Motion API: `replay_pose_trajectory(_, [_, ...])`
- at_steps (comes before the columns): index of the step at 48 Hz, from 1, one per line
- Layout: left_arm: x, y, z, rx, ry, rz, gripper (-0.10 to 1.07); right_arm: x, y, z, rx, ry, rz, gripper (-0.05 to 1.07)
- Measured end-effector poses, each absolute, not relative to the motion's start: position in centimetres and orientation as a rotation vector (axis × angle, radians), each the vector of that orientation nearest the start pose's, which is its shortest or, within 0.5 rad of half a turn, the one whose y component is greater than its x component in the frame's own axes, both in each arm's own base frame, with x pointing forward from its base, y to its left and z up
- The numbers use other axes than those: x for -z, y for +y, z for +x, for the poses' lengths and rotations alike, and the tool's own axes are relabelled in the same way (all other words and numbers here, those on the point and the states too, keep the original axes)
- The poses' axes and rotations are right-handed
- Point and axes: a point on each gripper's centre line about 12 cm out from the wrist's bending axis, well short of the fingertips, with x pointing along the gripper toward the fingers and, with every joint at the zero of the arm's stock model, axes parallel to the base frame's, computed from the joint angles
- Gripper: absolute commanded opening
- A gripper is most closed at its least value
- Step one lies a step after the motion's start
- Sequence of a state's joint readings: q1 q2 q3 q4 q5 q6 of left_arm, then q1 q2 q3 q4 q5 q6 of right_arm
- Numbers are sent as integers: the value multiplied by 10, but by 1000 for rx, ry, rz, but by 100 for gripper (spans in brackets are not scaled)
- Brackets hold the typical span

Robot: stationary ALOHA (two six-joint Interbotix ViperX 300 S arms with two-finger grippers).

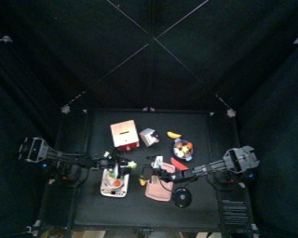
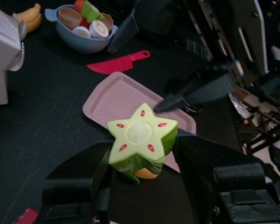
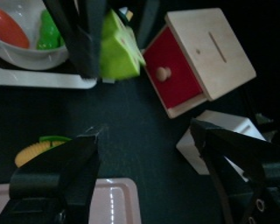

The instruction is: Place starfruit top in pot

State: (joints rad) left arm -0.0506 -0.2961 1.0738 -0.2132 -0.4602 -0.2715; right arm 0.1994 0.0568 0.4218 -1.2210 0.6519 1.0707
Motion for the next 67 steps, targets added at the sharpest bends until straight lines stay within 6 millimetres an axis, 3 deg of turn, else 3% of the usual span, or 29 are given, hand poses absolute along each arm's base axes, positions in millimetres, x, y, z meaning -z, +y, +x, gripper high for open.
replay_pose_trajectory(11, [-193, -11, 257, -76, 449, -419, 71, -227, 7, 379, 419, 700, -275, 102])
replay_pose_trajectory(19, [-181, -14, 230, -57, 583, -374, 71, -216, 4, 358, 440, 726, -213, 102])
replay_pose_trajectory(26, [-166, -15, 218, -56, 687, -339, 71, -204, 2, 341, 457, 752, -144, 102])
replay_pose_trajectory(43, [-154, -22, 212, -31, 766, -297, 73, -191, 4, 333, 440, 783, -93, 102])
replay_pose_trajectory(53, [-157, -42, 212, 61, 770, -258, 75, -190, 4, 333, 440, 786, -87, 102])
replay_pose_trajectory(67, [-158, -42, 213, 83, 767, -190, 75, -183, 5, 335, 433, 802, -89, 102])
